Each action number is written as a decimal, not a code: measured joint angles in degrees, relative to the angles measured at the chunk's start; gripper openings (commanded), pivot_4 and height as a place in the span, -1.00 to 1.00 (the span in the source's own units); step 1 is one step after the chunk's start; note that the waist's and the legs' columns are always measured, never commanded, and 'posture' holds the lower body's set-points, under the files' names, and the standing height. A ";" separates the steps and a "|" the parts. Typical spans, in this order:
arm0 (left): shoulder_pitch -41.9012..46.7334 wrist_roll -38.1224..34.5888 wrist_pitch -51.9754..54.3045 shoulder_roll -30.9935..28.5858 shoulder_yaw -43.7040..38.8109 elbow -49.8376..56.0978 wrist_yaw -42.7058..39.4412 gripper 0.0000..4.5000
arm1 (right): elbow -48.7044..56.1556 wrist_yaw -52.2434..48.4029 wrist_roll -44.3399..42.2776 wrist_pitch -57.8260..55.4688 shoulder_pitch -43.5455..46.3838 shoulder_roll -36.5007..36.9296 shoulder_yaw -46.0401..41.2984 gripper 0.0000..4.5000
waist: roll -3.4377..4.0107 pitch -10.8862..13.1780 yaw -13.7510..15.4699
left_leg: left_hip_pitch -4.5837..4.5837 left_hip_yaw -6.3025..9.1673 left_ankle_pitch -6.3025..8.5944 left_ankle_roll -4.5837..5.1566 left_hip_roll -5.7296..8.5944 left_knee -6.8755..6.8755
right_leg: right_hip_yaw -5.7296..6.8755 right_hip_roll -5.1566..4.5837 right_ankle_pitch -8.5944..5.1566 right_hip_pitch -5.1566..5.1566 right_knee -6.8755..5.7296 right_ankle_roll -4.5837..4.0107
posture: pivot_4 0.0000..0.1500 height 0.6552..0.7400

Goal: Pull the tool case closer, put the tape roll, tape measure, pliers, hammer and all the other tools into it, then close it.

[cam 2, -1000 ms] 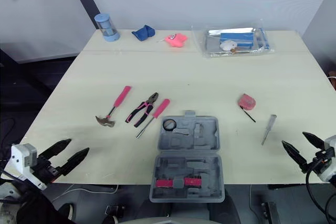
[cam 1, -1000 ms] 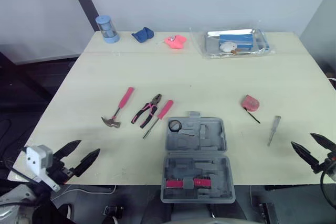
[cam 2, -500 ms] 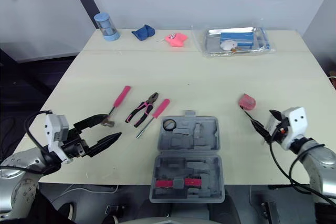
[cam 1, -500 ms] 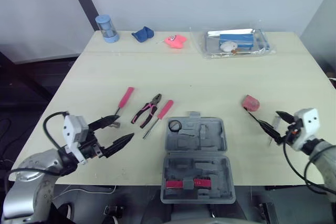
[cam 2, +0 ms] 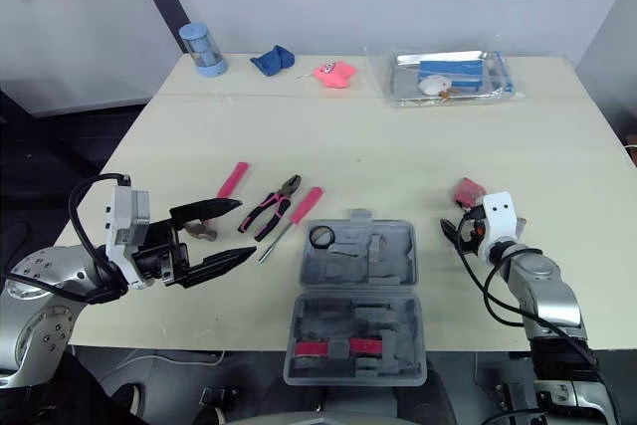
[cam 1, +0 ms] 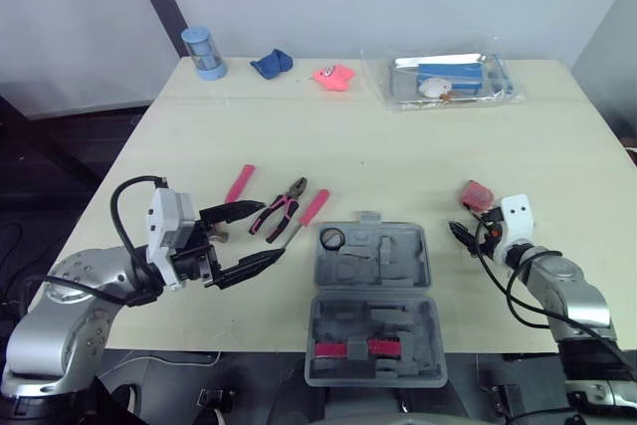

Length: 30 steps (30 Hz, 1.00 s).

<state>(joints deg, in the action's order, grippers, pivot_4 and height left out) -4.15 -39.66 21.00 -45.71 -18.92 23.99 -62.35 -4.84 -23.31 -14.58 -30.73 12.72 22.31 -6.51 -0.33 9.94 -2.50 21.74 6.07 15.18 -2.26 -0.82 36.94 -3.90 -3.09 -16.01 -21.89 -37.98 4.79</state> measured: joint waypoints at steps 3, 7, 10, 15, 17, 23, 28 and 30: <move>0.24 -0.06 0.00 -0.07 0.00 0.26 -0.05 1.00 | -0.16 0.82 0.11 -0.68 0.32 -0.17 -0.19 0.21 | 0.00 0.00 -0.05 | 0.00 0.00 0.00 0.00 -0.01 0.00 | 0.00 0.01 0.00 0.00 0.00 0.00 | 1.00 1.00; 0.64 -0.40 0.31 -0.15 0.00 0.33 -0.04 1.00 | -0.14 1.15 0.15 -1.18 0.31 -0.11 -0.20 -0.61 | 0.00 0.00 -0.05 | 0.00 0.00 0.00 0.00 -0.01 0.00 | 0.00 0.01 0.00 0.00 0.00 0.00 | 1.00 1.00; 1.09 -0.88 0.87 -0.18 0.04 0.83 -0.05 1.00 | 0.67 0.80 0.31 -1.44 -0.37 0.50 -0.06 -0.98 | 0.00 0.00 -0.01 | 0.00 0.00 0.00 0.00 -0.01 0.00 | 0.00 0.01 0.00 0.00 0.01 0.00 | 1.00 1.00; 0.89 -2.69 2.01 -0.92 0.05 2.28 -1.81 1.00 | 7.08 -0.59 0.29 -3.56 -5.45 2.43 -0.05 -0.98 | 0.00 0.00 0.09 | 0.02 0.01 0.00 0.00 -0.01 0.00 | 0.00 0.01 0.00 0.00 0.01 0.00 | 1.00 1.00; 0.56 -3.26 2.31 -1.63 0.02 2.44 -2.92 1.00 | 9.68 -1.04 -0.01 -4.71 -7.57 2.81 -0.04 -0.98 | 0.00 0.00 0.08 | 0.01 0.01 0.00 0.00 -0.01 -0.01 | 0.00 0.01 0.00 0.00 0.01 0.00 | 1.00 1.00; 0.52 -3.28 2.36 -2.40 0.50 2.43 -5.27 1.00 | 12.25 0.34 0.17 -6.12 -8.66 2.47 -0.14 -0.68 | 0.01 0.01 -0.06 | 0.00 -0.01 0.00 0.00 -0.01 0.00 | -0.01 0.02 0.00 0.00 0.00 0.00 | 1.00 1.00; 1.17 -3.28 2.36 -2.44 0.96 2.37 -5.72 1.00 | 11.07 3.02 0.90 -6.11 -6.24 0.71 -0.20 -0.30 | 0.01 0.01 -0.03 | 0.00 0.00 0.00 0.00 -0.01 -0.01 | -0.01 0.02 0.00 0.00 0.00 0.00 | 1.00 1.00; 1.22 -3.28 2.37 -2.44 1.14 2.36 -6.01 1.00 | 10.88 3.71 1.09 -6.11 -5.86 0.14 -0.20 -0.30 | 0.01 0.01 -0.01 | 0.01 0.00 0.00 0.00 -0.01 -0.01 | 0.00 0.02 0.00 0.00 0.01 0.00 | 1.00 1.00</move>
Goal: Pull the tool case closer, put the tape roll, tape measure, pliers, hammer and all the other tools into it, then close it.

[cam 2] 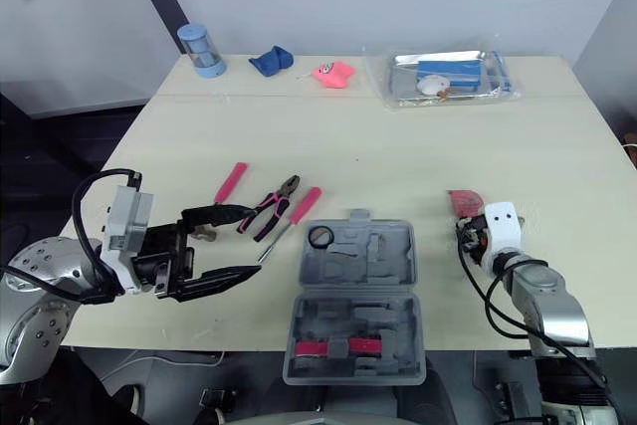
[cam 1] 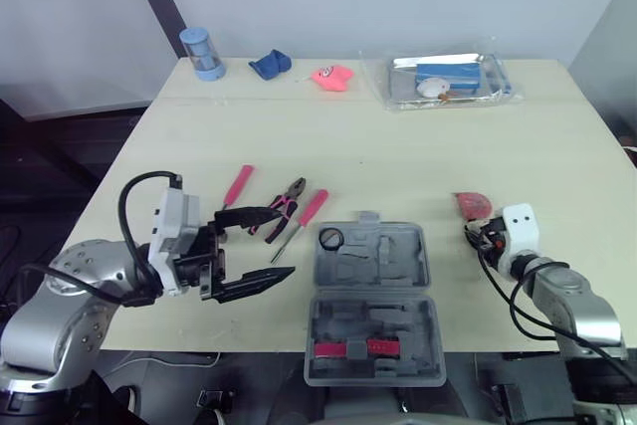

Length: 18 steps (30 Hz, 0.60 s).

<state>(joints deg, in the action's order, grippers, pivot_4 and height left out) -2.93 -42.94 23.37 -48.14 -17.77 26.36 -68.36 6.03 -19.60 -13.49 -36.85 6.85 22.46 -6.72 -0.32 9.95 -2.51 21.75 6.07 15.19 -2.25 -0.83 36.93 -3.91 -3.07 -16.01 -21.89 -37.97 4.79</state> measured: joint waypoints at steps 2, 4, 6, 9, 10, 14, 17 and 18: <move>0.30 0.00 0.01 0.00 0.14 0.00 -0.06 1.00 | -0.61 0.35 -0.05 -0.08 0.59 -0.69 -0.04 -0.30 | 0.00 0.00 -0.01 | 0.00 0.00 0.00 0.00 0.00 0.00 | 0.00 0.00 0.00 0.00 -0.01 0.00 | 1.00 1.00; 0.94 0.00 0.04 0.00 0.37 0.00 -0.05 1.00 | -1.56 1.46 -0.58 -0.80 1.77 -2.45 -0.71 -0.30 | 0.01 0.00 -0.06 | -0.01 0.00 0.00 0.00 0.00 0.00 | 0.00 0.00 0.00 0.00 -0.02 0.00 | 1.00 1.00; 1.04 0.00 0.04 0.00 0.37 -0.01 -0.06 1.00 | -1.63 1.85 -0.91 -1.56 1.93 -2.74 -0.81 -0.30 | 0.02 0.01 -0.02 | -0.01 0.00 0.00 0.00 0.00 0.00 | 0.00 0.00 0.00 0.00 -0.01 0.00 | 1.00 1.00; 0.99 0.02 0.04 -0.01 0.35 -0.07 -0.09 1.00 | 0.80 2.10 -0.79 -2.86 -0.07 -1.58 -0.85 -0.30 | 0.02 0.01 0.24 | 0.04 0.01 0.00 0.00 0.01 -0.01 | 0.01 -0.01 0.00 -0.02 0.04 0.00 | 1.00 1.00; 0.99 0.03 0.04 -0.01 0.35 -0.08 -0.10 1.00 | 1.86 2.11 -0.79 -3.27 -1.02 -1.20 -0.86 -0.30 | 0.01 0.01 0.26 | 0.04 0.01 0.00 0.00 0.01 -0.01 | 0.02 -0.01 0.00 -0.01 0.04 0.00 | 1.00 1.00; 0.97 0.02 0.07 -0.01 0.35 -0.07 -0.07 1.00 | 7.06 2.24 -1.44 -6.74 -4.68 0.05 -1.59 -0.30 | 0.02 0.01 0.09 | 0.01 0.02 0.00 0.00 0.00 -0.01 | 0.01 0.00 0.00 -0.01 0.00 0.00 | 1.00 1.00; 1.09 0.02 0.08 -0.01 0.38 -0.07 -0.05 1.00 | 9.90 2.58 -2.62 -8.59 -5.40 -0.29 -3.12 -0.30 | 0.02 0.01 -0.17 | -0.01 0.00 0.00 0.00 0.00 -0.01 | 0.00 0.01 0.00 -0.01 -0.01 0.00 | 1.00 1.00; 1.14 0.02 0.08 -0.01 0.39 -0.06 -0.05 1.00 | 10.43 2.74 -2.83 -8.92 -5.17 -0.44 -3.28 -0.11 | 0.02 0.01 -0.16 | -0.01 0.00 0.00 0.00 -0.01 -0.01 | 0.00 0.01 0.00 -0.01 -0.02 0.00 | 1.00 1.00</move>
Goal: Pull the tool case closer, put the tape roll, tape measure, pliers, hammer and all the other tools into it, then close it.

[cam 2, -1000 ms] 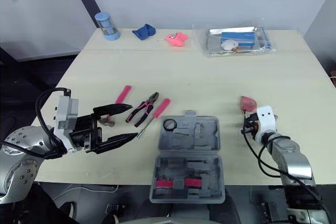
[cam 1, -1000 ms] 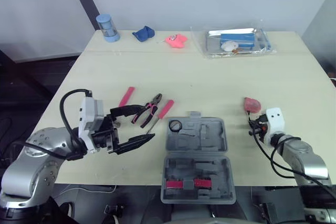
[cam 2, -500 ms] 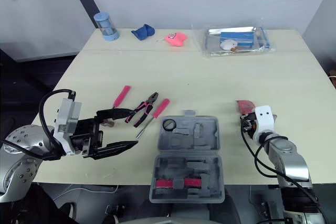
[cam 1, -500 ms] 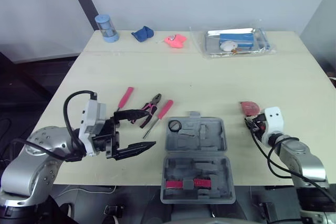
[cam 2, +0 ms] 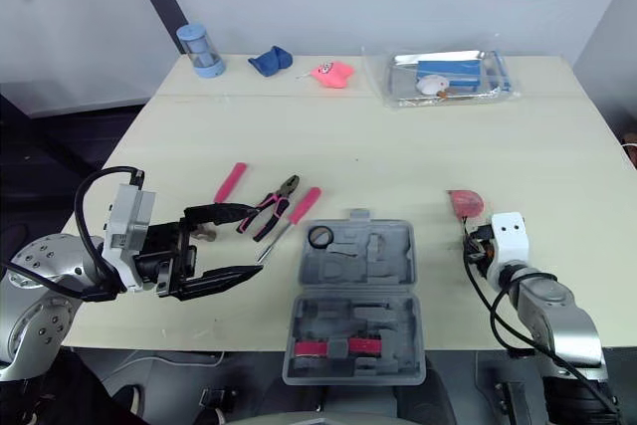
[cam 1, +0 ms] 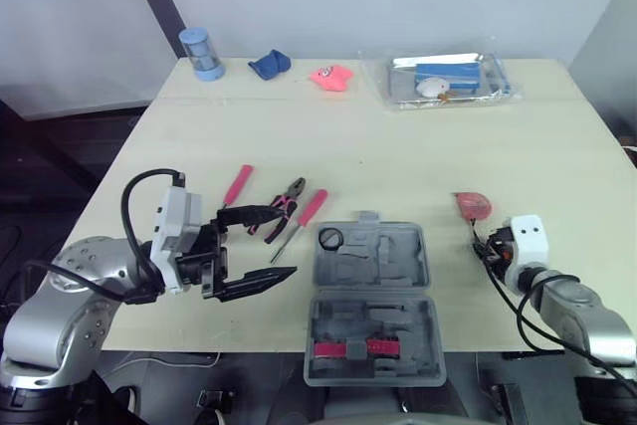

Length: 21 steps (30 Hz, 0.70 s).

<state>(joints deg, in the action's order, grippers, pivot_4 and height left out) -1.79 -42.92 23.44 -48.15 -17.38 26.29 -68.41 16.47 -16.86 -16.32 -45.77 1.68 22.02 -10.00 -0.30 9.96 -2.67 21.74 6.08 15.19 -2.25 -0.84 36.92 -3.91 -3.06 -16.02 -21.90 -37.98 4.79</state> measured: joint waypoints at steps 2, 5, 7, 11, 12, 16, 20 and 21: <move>0.17 0.00 0.01 0.00 0.05 0.00 0.02 1.00 | 0.73 0.51 -0.33 -0.33 0.78 -0.49 -0.01 0.07 | 0.00 0.00 0.07 | 0.01 0.01 0.00 0.00 0.00 0.00 | 0.00 0.00 0.00 0.00 0.00 0.00 | 1.00 1.00; 1.19 -0.02 0.14 0.00 0.56 0.00 0.03 1.00 | -0.49 1.76 0.22 0.27 2.87 -1.52 0.16 0.36 | 0.00 0.00 0.16 | 0.02 0.01 0.00 0.00 0.00 0.00 | 0.00 0.00 0.00 0.00 0.02 0.00 | 1.00 1.00; 1.47 -0.03 0.42 0.00 0.75 0.00 -0.02 1.00 | -2.55 2.31 0.74 1.18 3.89 -1.92 0.25 0.36 | 0.00 0.00 0.19 | 0.02 0.01 0.00 0.00 0.01 0.00 | 0.00 0.00 0.00 0.00 0.02 0.00 | 1.00 1.00; 2.64 -0.08 1.27 -0.14 1.63 0.00 -0.23 1.00 | -7.67 2.56 2.20 3.20 5.18 -2.83 1.56 0.36 | 0.01 0.01 0.18 | 0.02 0.00 0.00 0.00 0.01 0.00 | 0.01 0.00 0.00 0.00 0.02 0.00 | 1.00 1.00; 2.72 -0.08 1.27 -0.15 1.67 0.00 -0.26 1.00 | -8.00 2.62 2.36 3.50 5.29 -2.88 1.80 0.36 | 0.01 0.01 0.17 | 0.02 0.00 0.00 0.00 0.01 0.00 | 0.01 0.00 0.00 0.00 0.01 0.00 | 1.00 1.00; 3.34 -0.07 1.44 -0.17 1.95 0.00 -0.29 1.00 | -11.02 3.00 3.53 6.53 6.68 -3.41 2.12 0.36 | 0.01 0.00 0.07 | 0.01 0.00 0.00 0.00 0.00 0.00 | 0.00 0.00 0.00 0.00 0.01 0.00 | 1.00 1.00; 3.45 -0.07 1.47 -0.17 1.98 0.00 -0.28 1.00 | -13.14 2.86 4.79 9.49 7.11 -3.49 2.40 -0.07 | 0.00 0.00 0.09 | 0.01 -0.01 0.00 0.00 0.00 0.00 | 0.00 0.00 0.00 0.00 0.01 0.00 | 1.00 1.00; 3.46 -0.07 1.47 -0.17 1.98 0.00 -0.28 1.00 | -13.39 2.69 5.10 10.05 7.10 -3.35 2.63 -0.29 | 0.00 0.00 0.07 | 0.00 0.00 0.00 0.00 0.00 0.00 | 0.00 0.00 0.00 0.00 0.01 0.00 | 1.00 1.00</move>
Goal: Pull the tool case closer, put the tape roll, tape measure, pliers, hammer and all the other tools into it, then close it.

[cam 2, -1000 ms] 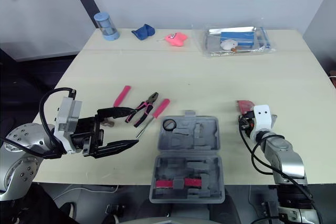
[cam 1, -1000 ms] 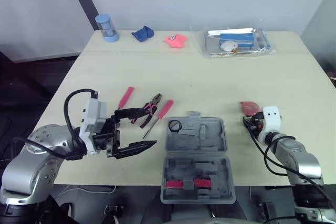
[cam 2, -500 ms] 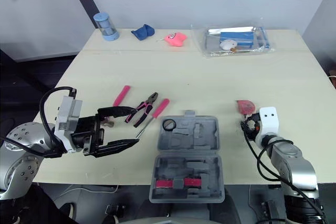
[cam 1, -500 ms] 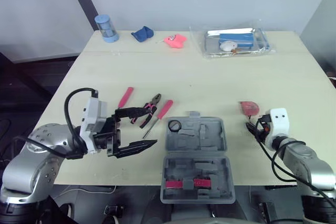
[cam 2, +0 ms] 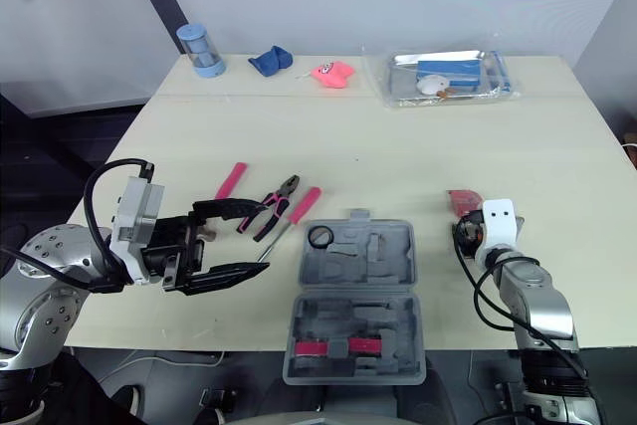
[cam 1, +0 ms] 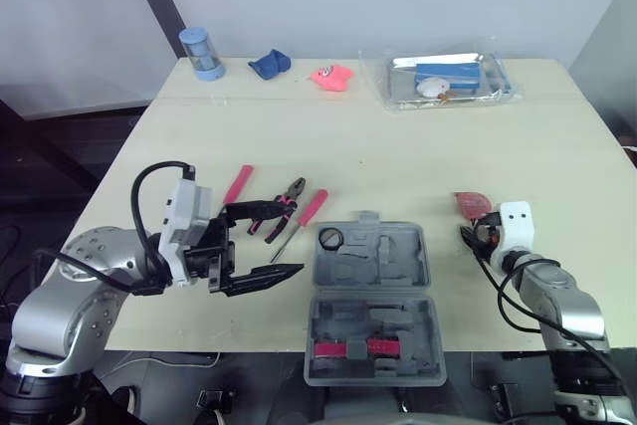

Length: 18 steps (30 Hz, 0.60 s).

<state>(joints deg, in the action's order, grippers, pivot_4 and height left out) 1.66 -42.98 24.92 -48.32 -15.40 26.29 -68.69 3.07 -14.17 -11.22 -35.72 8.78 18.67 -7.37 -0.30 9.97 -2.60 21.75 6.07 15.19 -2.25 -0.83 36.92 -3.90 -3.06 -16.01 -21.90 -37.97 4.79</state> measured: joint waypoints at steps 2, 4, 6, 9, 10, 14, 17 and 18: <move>0.18 0.01 0.00 0.00 0.02 -0.01 -0.01 1.00 | -0.25 -0.44 0.52 0.85 -0.01 0.07 0.76 -0.71 | 0.00 0.00 -0.02 | 0.00 0.00 0.00 0.00 0.00 0.00 | 0.00 0.00 0.00 0.00 0.00 0.00 | 1.00 1.00; 0.35 0.01 -0.01 0.00 0.05 -0.01 -0.03 1.00 | -0.31 -0.51 0.70 1.35 -0.01 0.01 1.39 -0.96 | 0.00 0.00 0.05 | 0.00 0.00 0.00 0.00 0.00 0.00 | 0.00 0.00 0.00 0.00 0.00 0.00 | 1.00 1.00; 0.35 0.01 -0.01 0.00 0.09 -0.03 -0.11 1.00 | -0.33 -0.46 0.82 1.39 -0.02 0.01 1.38 -0.96 | 0.00 0.00 0.07 | 0.00 0.00 0.00 0.00 0.00 0.00 | 0.00 0.00 0.00 0.00 0.00 0.00 | 1.00 1.00; 0.40 0.01 -0.02 0.00 0.13 -0.04 -0.36 1.00 | 0.12 -0.48 0.77 1.32 -0.39 -0.01 1.38 -0.96 | 0.00 0.00 0.06 | 0.00 0.01 0.00 0.00 0.00 0.00 | 0.00 0.00 0.00 0.00 0.00 0.00 | 1.00 1.00; 0.40 0.01 -0.02 0.00 0.13 -0.04 -0.40 1.00 | 0.40 -0.50 0.76 1.28 -0.62 -0.01 1.38 -0.96 | 0.00 0.00 0.07 | 0.00 0.02 0.00 0.00 0.00 0.00 | 0.00 0.00 0.00 0.00 0.00 0.00 | 1.00 1.00; 0.41 0.00 -0.03 0.00 0.16 -0.09 -1.33 1.00 | 4.17 -1.25 0.35 -0.27 -3.53 0.19 1.48 -0.96 | 0.00 0.00 0.21 | 0.02 0.02 0.00 0.00 0.00 0.00 | 0.01 0.00 0.00 0.00 0.02 0.00 | 1.00 1.00; 0.42 -0.06 -0.03 -0.01 0.20 -0.12 -2.33 1.00 | 9.11 -3.02 -0.31 -2.06 -7.52 1.23 2.36 -0.96 | 0.00 0.00 0.20 | 0.02 0.02 0.00 0.00 0.00 0.00 | 0.01 0.00 0.00 0.00 0.01 0.00 | 1.00 1.00; 0.41 -0.11 -0.01 -0.06 0.22 -0.12 -2.73 1.00 | 10.79 -4.01 -0.51 -2.55 -8.96 2.12 2.90 -0.96 | 0.00 0.00 0.19 | 0.01 0.02 0.00 0.00 0.00 0.00 | 0.01 0.00 0.00 0.00 0.01 0.00 | 1.00 1.00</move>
<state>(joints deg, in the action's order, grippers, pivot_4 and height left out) 2.07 -43.09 24.90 -48.38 -15.18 26.17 -71.42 13.87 -18.18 -11.73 -38.27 -0.18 20.79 -4.47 -0.30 9.96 -2.41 21.76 6.09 15.19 -2.25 -0.83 36.92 -3.89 -3.06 -16.02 -21.90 -37.96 4.79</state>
